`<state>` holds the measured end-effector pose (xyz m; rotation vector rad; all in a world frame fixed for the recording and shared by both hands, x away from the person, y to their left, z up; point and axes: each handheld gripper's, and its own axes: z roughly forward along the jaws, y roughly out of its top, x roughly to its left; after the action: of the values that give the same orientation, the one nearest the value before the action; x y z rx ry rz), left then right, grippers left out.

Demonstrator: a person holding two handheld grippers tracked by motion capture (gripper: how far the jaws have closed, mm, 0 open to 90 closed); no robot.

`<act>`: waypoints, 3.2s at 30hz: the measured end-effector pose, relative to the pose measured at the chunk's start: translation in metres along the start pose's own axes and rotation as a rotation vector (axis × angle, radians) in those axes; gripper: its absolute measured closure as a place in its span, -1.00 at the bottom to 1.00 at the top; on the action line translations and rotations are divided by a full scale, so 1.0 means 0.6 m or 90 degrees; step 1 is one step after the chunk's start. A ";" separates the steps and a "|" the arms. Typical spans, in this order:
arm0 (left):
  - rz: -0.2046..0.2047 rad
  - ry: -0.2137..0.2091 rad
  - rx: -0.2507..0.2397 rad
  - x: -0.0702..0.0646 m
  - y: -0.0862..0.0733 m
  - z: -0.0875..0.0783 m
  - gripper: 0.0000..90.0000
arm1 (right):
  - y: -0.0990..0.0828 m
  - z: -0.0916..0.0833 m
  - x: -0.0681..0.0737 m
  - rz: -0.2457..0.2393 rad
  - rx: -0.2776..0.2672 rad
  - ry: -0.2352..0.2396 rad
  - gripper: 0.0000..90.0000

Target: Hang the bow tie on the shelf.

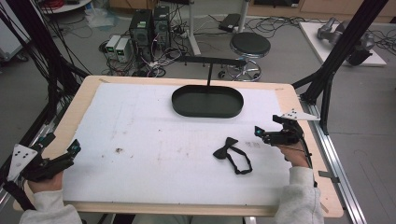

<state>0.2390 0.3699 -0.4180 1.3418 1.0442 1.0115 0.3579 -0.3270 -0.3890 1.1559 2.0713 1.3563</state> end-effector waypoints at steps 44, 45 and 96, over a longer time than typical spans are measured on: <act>0.011 0.002 0.020 -0.004 -0.010 0.007 -0.70 | -0.017 0.086 0.019 -0.101 0.168 0.211 -0.71; 0.012 0.002 0.021 -0.004 -0.010 0.007 -0.70 | -0.017 0.086 0.019 -0.101 0.168 0.211 -0.71; 0.006 0.012 0.022 0.000 -0.014 0.006 -0.70 | -0.039 0.130 0.032 -0.139 0.219 0.248 0.11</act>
<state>0.2426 0.3691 -0.4262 1.3691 1.0752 1.0195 0.3920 -0.2723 -0.4427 0.7970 2.7021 1.2265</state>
